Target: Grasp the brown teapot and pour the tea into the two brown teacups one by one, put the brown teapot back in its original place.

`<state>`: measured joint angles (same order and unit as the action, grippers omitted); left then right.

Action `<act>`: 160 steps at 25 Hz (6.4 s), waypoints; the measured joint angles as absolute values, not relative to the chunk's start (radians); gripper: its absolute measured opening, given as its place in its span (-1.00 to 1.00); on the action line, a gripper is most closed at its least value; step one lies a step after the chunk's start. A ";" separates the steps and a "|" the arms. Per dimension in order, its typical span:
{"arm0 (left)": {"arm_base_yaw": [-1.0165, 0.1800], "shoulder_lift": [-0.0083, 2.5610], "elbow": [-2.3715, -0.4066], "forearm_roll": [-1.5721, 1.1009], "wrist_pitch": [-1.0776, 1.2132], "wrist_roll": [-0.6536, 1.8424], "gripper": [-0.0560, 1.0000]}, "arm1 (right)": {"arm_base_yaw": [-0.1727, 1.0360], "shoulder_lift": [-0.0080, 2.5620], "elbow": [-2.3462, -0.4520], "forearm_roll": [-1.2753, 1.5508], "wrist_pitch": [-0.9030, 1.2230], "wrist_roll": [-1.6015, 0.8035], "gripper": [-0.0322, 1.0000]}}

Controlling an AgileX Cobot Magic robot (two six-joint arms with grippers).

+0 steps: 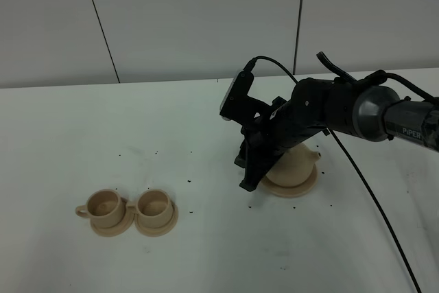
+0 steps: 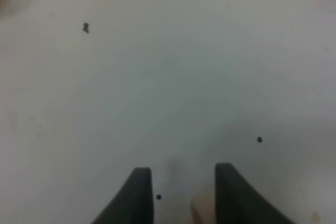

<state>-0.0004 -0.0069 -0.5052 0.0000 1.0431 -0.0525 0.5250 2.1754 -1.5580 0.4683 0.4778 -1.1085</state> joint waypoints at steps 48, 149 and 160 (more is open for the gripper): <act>0.000 -0.007 -0.505 0.000 1.043 -0.053 -0.41 | 0.525 2.175 -1.558 0.468 0.503 -1.158 -0.40; 0.000 -0.007 -0.505 0.000 1.043 -0.053 -0.41 | 0.535 2.152 -1.558 0.335 0.710 -0.996 -0.40; 0.000 -0.007 -0.505 0.000 1.043 -0.053 -0.41 | 0.535 2.134 -1.558 0.308 0.747 -0.951 -0.40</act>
